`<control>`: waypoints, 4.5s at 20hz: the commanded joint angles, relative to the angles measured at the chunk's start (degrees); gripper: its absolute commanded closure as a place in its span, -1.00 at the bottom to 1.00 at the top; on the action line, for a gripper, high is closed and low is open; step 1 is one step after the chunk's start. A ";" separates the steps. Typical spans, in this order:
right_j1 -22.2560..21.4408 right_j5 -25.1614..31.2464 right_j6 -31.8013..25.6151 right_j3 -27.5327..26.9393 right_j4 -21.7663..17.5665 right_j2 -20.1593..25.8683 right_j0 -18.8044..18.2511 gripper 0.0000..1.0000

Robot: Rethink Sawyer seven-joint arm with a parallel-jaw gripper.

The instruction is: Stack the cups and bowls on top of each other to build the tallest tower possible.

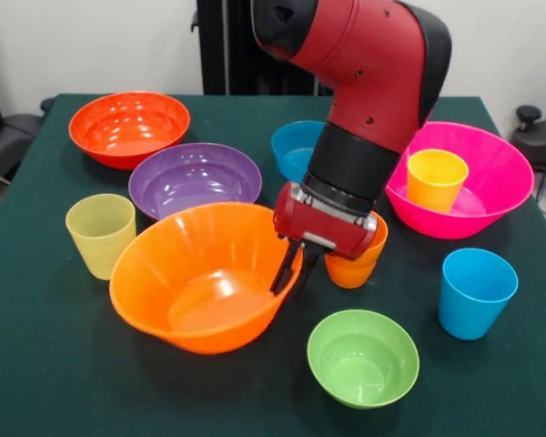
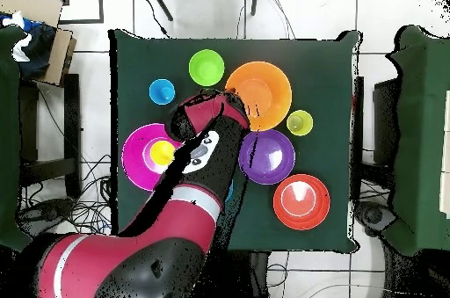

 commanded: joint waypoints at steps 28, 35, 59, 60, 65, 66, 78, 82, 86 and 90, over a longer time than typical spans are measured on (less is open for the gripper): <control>-22.16 22.20 -2.94 16.45 0.56 14.26 -3.49 1.00; -23.66 24.49 0.54 18.14 2.57 15.08 -1.95 1.00; -23.34 27.66 5.15 18.42 8.89 14.73 1.98 1.00; -23.21 27.85 5.24 18.24 9.25 14.73 2.14 1.00; -22.61 28.49 6.29 17.40 10.61 14.02 3.51 1.00; -22.57 28.67 6.44 17.24 10.90 13.93 3.77 1.00; -23.84 33.25 10.16 17.18 15.75 12.29 7.88 1.00; -23.11 33.29 11.52 16.84 16.72 10.99 9.43 1.00; -21.72 32.06 13.14 16.54 17.65 9.99 10.92 1.00; -20.24 30.51 14.52 16.33 18.45 9.09 12.35 1.00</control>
